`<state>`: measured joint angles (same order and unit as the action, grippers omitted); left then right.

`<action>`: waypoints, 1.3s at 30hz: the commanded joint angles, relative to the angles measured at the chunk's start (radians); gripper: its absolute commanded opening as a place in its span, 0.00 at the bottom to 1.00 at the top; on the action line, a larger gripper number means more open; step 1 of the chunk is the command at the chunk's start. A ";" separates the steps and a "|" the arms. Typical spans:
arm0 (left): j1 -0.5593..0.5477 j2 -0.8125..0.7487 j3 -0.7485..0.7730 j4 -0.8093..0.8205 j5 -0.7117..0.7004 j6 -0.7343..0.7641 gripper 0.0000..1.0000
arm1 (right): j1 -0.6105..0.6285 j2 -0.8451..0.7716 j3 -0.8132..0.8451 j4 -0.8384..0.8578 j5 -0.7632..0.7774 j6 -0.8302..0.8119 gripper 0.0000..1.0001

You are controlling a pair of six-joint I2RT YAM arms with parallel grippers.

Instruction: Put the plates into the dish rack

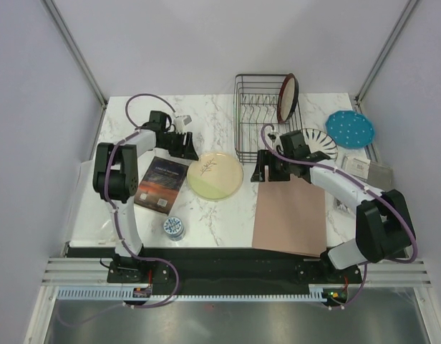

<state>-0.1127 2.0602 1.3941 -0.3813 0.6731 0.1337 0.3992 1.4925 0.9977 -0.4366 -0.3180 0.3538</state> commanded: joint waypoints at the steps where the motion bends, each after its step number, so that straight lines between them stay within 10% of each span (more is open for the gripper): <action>1: 0.001 0.067 0.130 -0.123 0.016 0.046 0.56 | -0.003 -0.077 -0.060 0.203 -0.058 0.082 0.79; 21: -0.044 0.028 0.016 -0.450 0.141 0.230 0.02 | 0.010 -0.055 -0.370 0.571 -0.139 0.254 0.74; 39: -0.062 0.061 0.011 -0.465 0.252 0.161 0.02 | 0.121 0.229 -0.321 0.745 -0.225 0.272 0.75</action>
<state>-0.1600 2.1120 1.3987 -0.7876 0.8158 0.3191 0.4995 1.6604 0.6563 0.3031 -0.5293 0.6262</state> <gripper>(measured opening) 0.045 0.744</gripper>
